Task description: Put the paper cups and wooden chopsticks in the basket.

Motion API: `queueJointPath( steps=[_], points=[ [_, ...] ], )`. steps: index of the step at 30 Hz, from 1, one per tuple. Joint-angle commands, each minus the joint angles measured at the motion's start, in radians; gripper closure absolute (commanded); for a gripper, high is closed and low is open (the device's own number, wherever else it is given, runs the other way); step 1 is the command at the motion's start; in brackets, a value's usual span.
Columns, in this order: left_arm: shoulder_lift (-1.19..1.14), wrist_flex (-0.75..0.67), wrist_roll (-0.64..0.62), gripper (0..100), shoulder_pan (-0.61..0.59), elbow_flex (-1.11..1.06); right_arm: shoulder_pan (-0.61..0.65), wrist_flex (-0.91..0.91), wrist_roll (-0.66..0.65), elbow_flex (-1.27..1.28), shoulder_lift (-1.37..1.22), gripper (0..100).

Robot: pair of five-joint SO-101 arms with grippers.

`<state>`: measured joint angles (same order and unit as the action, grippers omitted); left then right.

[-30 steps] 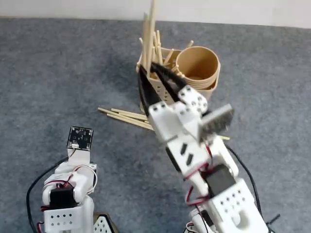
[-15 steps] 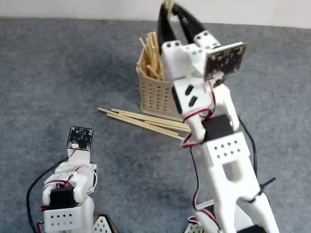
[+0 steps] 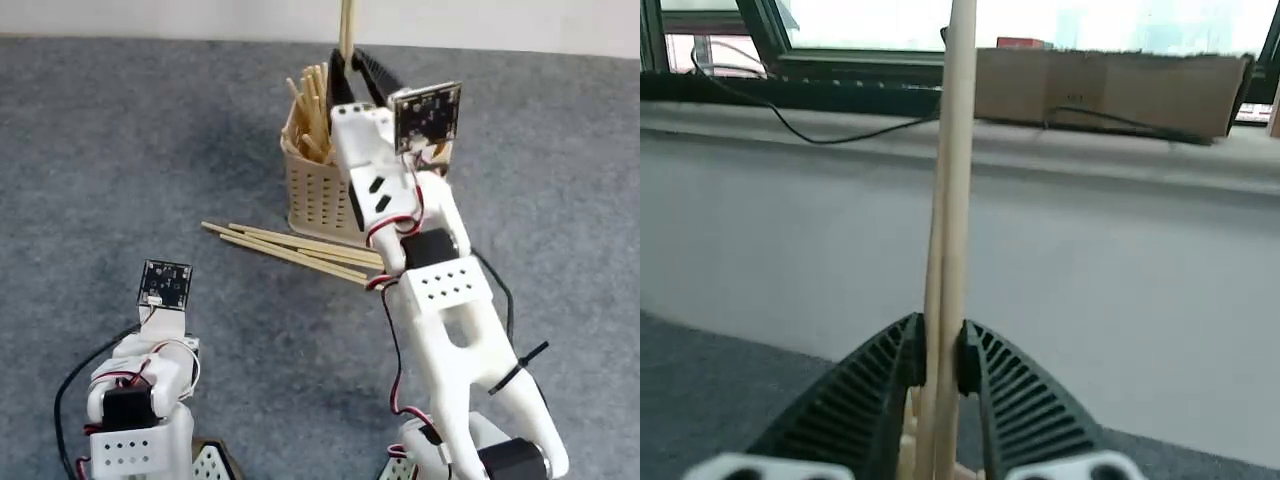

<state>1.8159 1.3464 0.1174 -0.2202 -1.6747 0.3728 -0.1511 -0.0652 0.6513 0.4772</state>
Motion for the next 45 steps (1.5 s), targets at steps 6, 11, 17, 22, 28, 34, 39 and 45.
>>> queueJointPath(
  steps=[6, 11, 17, 22, 28, 34, 39, 45],
  points=[
    [-0.001, 0.005, -0.006, 88, -0.005, -0.021, 0.044, -0.021, 0.0, 0.12, 0.015, 98.8],
    [-0.001, 0.005, -0.006, 88, -0.005, -0.021, 0.058, -0.012, 0.002, 0.13, 0.018, 87.2],
    [-0.001, 0.005, -0.006, 88, -0.005, -0.021, 0.058, 0.027, 0.003, 0.128, 0.136, 85.4],
    [-0.001, 0.005, -0.006, 88, -0.005, -0.021, 0.058, 0.197, 0.003, 0.073, 0.259, 85.4],
    [-0.001, 0.005, -0.006, 88, -0.005, -0.021, 0.076, 0.414, 0.008, -0.041, 0.383, 85.4],
    [-0.001, 0.005, -0.006, 88, -0.005, -0.021, 0.185, 0.745, 0.008, -0.183, 0.453, 85.4],
    [-0.001, 0.005, -0.006, 88, -0.005, -0.021, 0.311, 0.96, 0.006, -0.24, 0.492, 85.4],
    [-0.001, 0.005, -0.006, 88, -0.005, -0.021, 0.394, 1.204, 0.002, -0.245, 0.522, 85.4]
  ],
)
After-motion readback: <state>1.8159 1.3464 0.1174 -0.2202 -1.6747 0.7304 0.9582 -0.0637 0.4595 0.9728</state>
